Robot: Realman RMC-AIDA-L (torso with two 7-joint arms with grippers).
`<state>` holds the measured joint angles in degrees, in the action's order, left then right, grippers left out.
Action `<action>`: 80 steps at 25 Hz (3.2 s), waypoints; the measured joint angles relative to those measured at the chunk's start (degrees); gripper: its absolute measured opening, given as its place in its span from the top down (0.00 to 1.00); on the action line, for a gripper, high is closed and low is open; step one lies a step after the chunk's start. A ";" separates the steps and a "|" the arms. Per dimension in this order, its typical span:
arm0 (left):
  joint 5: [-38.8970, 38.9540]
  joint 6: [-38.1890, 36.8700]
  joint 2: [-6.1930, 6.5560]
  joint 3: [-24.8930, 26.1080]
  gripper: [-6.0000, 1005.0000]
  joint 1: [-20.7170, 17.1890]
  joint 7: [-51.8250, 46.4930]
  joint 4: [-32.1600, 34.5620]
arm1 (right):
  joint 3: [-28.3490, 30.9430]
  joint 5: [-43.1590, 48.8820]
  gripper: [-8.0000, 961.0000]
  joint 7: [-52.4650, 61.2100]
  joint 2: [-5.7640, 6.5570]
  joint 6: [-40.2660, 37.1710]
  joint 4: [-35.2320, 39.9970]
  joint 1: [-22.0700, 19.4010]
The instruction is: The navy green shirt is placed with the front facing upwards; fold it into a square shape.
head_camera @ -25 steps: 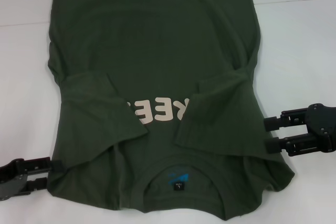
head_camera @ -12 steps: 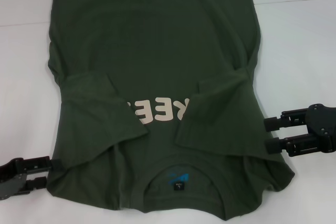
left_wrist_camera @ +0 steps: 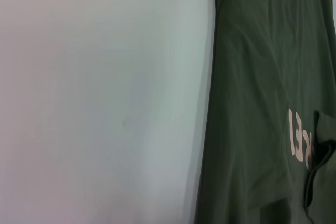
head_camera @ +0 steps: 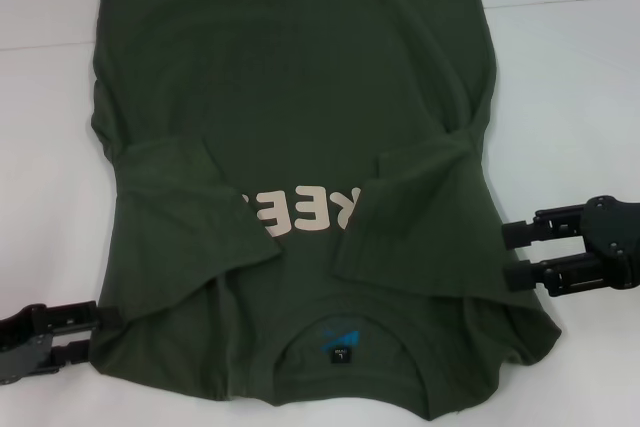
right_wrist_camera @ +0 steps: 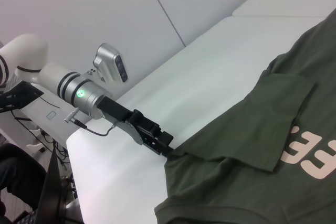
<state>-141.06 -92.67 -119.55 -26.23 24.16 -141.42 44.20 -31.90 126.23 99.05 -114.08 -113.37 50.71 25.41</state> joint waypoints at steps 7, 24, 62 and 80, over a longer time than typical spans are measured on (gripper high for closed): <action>-0.09 -0.47 -0.08 -0.05 0.24 -0.08 0.00 -0.01 | 0.00 -0.11 0.21 0.00 0.00 0.00 0.00 0.31; -0.15 0.25 0.02 0.03 0.26 0.71 0.00 -1.02 | 0.51 -0.17 0.21 0.00 0.00 0.00 -0.09 0.12; -0.03 -0.11 -0.34 -0.42 0.33 1.33 0.04 -1.40 | 0.88 -0.33 0.21 0.00 0.26 -0.09 -0.88 0.29; -1.27 0.01 -0.17 -2.31 0.66 1.75 -0.16 -1.17 | 0.88 -2.51 0.21 0.00 0.61 -0.18 -1.58 -0.28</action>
<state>-142.33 -92.65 -119.72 -28.54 25.91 -141.58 43.03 -31.02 123.72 99.05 -113.46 -113.56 49.13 25.14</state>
